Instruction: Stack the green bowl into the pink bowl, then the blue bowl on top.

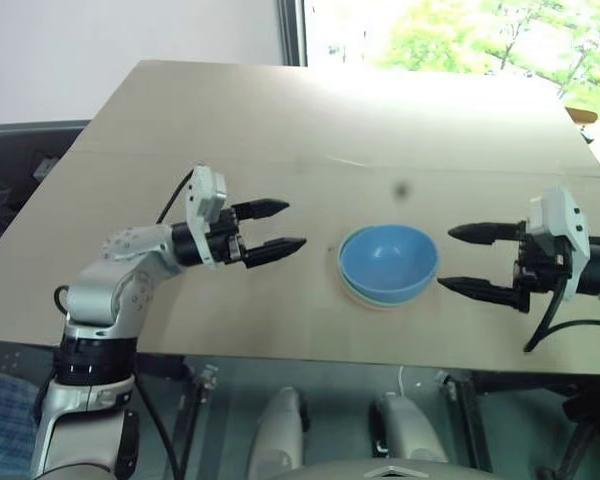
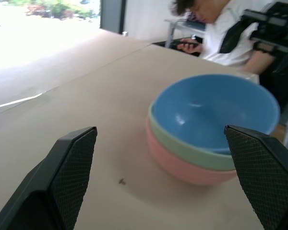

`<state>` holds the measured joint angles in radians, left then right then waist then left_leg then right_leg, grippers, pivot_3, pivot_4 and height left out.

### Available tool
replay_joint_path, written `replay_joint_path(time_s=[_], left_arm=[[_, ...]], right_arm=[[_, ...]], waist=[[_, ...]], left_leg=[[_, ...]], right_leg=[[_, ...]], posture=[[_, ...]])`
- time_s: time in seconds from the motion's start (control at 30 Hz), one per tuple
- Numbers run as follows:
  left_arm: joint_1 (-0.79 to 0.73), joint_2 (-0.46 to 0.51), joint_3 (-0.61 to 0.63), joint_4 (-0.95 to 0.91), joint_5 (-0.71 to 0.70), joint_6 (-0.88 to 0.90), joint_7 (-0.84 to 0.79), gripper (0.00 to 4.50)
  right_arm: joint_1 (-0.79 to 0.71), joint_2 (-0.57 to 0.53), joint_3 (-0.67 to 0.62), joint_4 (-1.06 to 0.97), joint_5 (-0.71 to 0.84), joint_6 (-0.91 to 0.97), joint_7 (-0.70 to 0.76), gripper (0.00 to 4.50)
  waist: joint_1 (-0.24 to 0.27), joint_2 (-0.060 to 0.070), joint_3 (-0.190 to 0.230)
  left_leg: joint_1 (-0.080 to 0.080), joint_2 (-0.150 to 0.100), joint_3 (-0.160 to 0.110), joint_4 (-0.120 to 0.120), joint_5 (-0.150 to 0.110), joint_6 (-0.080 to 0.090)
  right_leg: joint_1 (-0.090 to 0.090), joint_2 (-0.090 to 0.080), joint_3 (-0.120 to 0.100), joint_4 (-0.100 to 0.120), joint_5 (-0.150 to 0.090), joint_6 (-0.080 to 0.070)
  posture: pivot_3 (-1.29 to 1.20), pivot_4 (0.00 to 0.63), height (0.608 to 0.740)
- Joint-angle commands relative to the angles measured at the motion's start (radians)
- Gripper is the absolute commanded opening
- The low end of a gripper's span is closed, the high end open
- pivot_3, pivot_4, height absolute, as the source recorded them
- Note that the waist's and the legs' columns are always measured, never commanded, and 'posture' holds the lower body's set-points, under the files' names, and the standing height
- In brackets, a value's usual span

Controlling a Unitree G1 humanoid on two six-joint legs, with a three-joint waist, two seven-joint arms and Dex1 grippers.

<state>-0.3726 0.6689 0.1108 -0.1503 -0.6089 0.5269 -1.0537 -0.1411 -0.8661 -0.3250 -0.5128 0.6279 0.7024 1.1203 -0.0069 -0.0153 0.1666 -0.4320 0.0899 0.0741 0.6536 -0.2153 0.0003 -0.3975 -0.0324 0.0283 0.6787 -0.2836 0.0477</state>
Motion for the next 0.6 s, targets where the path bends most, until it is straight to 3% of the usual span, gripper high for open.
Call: replay_joint_path(time_s=[0.03,0.27,0.6], left_arm=[[0.04,-0.001,0.048,-0.072,0.019,-0.046,0.057,4.5],[0.16,-0.016,0.06,-0.137,0.066,-0.105,0.141,4.5],[0.27,0.018,0.086,-0.155,0.072,-0.188,0.093,4.5]], right_arm=[[0.053,0.019,-0.095,0.036,0.014,-0.08,-0.001,4.05],[0.223,0.051,-0.157,0.192,-0.04,-0.31,0.082,4.05],[0.289,0.062,-0.182,0.331,-0.053,-0.544,0.185,4.05]], waist=[[0.0,0.0,0.0],[0.0,-0.001,0.0],[-0.003,0.0,-0.001]], left_leg=[[0.0,0.0,0.0,0.0,0.0,0.0],[0.001,0.0,0.0,0.0,0.0,0.0],[0.002,0.0,0.0,0.0,0.0,0.0]], right_leg=[[0.0,0.0,0.0,0.0,0.0,0.0],[0.001,0.0,0.0,-0.001,0.0,0.0],[0.002,0.0,0.0,0.0,0.0,0.0]], posture=[[0.0,0.15,0.74],[0.0,0.15,0.74],[0.0,0.15,0.74]])
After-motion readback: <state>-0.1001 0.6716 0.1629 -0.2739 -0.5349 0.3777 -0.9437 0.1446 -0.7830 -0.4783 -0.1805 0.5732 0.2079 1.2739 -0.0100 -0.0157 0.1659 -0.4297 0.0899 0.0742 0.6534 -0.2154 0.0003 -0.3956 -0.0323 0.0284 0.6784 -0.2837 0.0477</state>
